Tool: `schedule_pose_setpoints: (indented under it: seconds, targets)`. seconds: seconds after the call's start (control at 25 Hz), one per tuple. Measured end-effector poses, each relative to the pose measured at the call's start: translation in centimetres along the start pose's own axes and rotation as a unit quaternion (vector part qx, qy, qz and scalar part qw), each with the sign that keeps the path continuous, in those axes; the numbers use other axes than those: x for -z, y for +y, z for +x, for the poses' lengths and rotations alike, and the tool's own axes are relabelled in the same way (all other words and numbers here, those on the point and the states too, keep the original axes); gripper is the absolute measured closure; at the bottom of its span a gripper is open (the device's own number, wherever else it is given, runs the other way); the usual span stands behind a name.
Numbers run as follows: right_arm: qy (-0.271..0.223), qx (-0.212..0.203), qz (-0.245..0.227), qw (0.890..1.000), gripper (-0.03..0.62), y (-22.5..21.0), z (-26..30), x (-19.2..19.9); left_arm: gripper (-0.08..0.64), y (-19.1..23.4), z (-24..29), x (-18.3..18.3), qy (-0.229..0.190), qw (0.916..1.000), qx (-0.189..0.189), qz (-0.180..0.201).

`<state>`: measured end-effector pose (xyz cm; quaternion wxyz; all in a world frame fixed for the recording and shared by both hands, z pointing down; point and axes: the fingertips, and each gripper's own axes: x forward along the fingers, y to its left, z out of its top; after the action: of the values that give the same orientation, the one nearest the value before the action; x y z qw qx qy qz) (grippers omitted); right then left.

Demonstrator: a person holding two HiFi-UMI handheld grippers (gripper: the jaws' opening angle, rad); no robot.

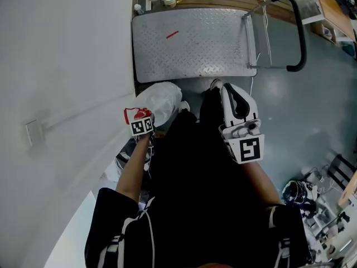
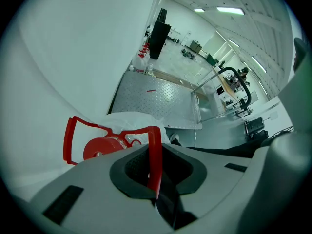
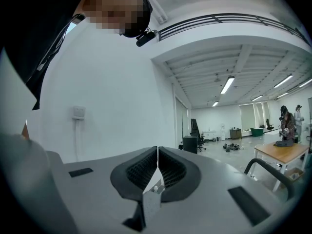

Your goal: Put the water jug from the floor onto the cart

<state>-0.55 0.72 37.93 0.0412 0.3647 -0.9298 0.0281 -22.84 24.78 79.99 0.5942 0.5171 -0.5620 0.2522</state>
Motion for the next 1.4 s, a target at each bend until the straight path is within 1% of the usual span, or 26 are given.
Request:
schedule_pose_setpoints:
  seconds: [0.12,0.2,0.28,0.4,0.64,0.92,1.0,1.12,1.2,1.4]
  targets:
    - [0.007,-0.003,0.011,1.0,0.572,-1.6,0.6,0.6,0.503,-1.0,0.1,-1.8,0.001,1.0,-0.002,-0.009]
    - [0.01,-0.005,0.01,1.0,0.572,-2.9,1.1,0.8,0.503,-1.7,0.4,-3.2,0.001,0.9999,-0.003,-0.012]
    - [-0.002,-0.004,0.003,1.0,0.572,-4.3,1.9,0.1,0.503,-2.4,0.5,-4.6,0.0,0.9999,-0.006,-0.016]
    - [-0.016,0.001,0.007,1.0,0.572,-6.7,2.9,-0.5,0.503,-3.6,0.6,-6.5,-0.003,0.9998,-0.011,-0.016]
    - [-0.024,0.001,0.024,0.999,0.572,-12.9,3.4,-0.7,0.503,-8.2,1.3,-11.3,-0.012,0.9996,-0.025,-0.004]
    - [-0.038,-0.017,0.035,0.999,0.572,-18.1,3.0,-0.9,0.503,-12.8,2.6,-16.7,-0.036,0.9987,-0.037,-0.002]
    - [-0.034,-0.017,0.034,0.999,0.572,-19.6,2.7,-0.7,0.503,-14.1,3.0,-18.5,-0.046,0.9983,-0.035,-0.003]
    - [-0.027,-0.004,0.039,0.999,0.572,-21.8,2.2,-0.2,0.503,-16.2,3.9,-21.5,-0.062,0.9977,-0.028,-0.003]
    - [-0.022,0.005,0.043,0.999,0.572,-22.5,1.9,0.1,0.503,-17.3,4.4,-22.9,-0.067,0.9975,-0.023,0.001]
    - [-0.01,0.022,0.036,0.999,0.572,-23.6,2.0,0.6,0.503,-19.8,5.9,-26.4,-0.068,0.9977,0.0,0.005]
